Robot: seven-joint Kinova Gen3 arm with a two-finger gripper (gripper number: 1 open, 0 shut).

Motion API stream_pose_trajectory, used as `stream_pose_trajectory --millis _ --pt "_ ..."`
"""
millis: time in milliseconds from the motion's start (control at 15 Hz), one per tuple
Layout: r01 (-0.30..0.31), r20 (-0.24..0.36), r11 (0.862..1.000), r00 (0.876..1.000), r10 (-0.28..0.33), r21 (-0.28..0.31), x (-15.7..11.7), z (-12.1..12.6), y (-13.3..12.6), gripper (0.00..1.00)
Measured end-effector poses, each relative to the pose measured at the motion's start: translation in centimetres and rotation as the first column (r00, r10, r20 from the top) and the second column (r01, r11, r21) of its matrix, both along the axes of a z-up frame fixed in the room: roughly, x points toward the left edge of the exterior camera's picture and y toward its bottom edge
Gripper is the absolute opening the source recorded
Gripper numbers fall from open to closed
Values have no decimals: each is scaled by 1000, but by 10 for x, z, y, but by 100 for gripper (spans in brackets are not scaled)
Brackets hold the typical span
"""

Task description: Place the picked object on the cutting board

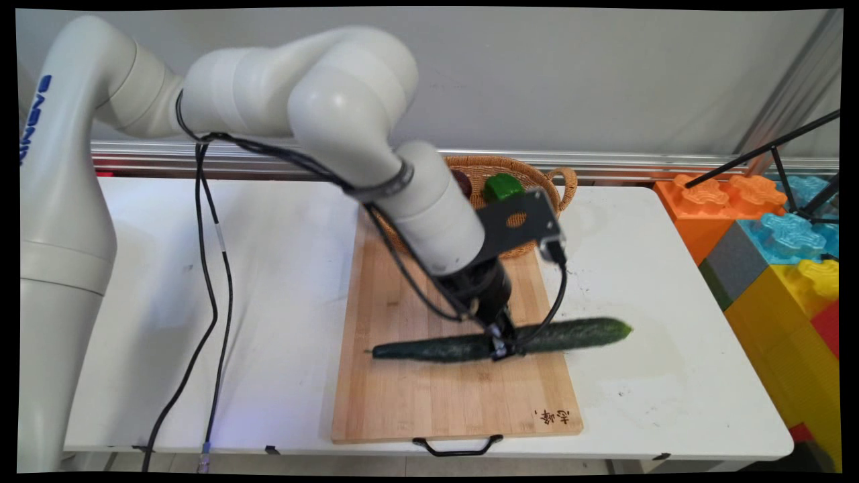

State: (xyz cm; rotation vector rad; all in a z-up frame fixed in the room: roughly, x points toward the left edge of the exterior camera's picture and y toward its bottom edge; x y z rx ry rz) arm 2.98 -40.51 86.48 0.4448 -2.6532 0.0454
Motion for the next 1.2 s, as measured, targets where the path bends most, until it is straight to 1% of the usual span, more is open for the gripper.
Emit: stream_pose_trajectory --millis 133,267,533,800,867,1200 --pt "14 12 1000 1000 -14 18 4 -13 8 0" --pt "29 30 999 999 -30 22 10 -24 14 0" --pt "61 78 998 995 -61 8 25 -44 18 0" --pt "92 101 996 991 -89 -22 34 -60 18 0" --pt "101 102 994 990 -98 -29 34 -63 18 100" --pt "125 99 991 988 -119 -54 36 -71 16 100"
